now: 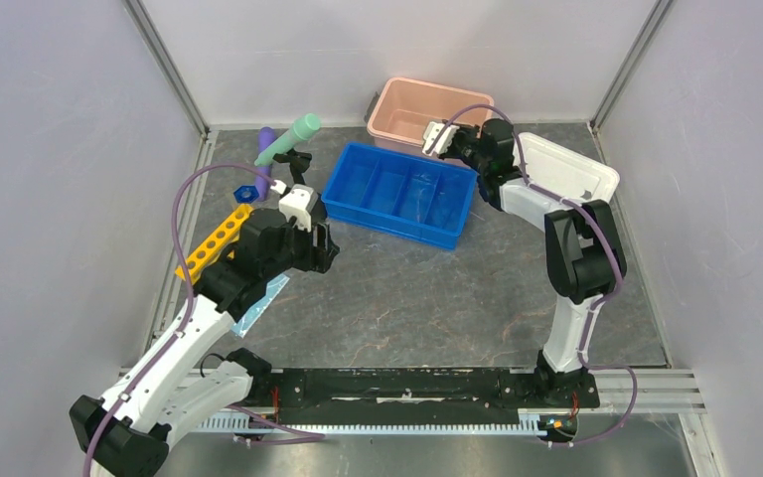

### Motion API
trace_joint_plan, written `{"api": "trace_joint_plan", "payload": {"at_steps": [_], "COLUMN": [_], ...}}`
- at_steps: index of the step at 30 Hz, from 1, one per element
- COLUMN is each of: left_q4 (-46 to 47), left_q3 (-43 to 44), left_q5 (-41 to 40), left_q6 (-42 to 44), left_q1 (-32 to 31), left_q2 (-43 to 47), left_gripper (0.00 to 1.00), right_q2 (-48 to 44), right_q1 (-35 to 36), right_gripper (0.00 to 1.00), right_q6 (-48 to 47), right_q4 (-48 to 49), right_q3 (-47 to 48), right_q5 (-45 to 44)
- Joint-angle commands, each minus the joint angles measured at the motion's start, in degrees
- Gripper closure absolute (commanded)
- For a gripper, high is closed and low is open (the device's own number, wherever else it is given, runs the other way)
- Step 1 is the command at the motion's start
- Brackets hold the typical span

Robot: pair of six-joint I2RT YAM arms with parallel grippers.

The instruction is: Organize the chemistry lab equipment

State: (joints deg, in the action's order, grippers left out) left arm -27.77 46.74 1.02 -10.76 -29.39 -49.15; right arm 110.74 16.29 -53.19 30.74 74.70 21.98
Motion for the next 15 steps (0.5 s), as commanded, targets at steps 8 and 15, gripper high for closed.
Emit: {"api": "trace_joint_plan", "payload": {"at_steps": [8,15], "left_q4": [-0.1,-2.2], "left_q3": [-0.1,0.4], "left_q5": [-2.9,-4.5], "left_q6": [-0.1,-0.9], "left_q1": [-0.1,-0.1], "left_q2": [-0.8,-4.2], "left_gripper": [0.28,0.28], "right_q2": [-15.9,-28.8], "right_q1": [2.2,4.2], "right_gripper": [0.7,0.62], "right_q6": [14.9,43.0], "right_q4": [3.4,-3.8], "right_q3": [-7.3,-16.3], "right_q5": [-4.9,-19.0]}}
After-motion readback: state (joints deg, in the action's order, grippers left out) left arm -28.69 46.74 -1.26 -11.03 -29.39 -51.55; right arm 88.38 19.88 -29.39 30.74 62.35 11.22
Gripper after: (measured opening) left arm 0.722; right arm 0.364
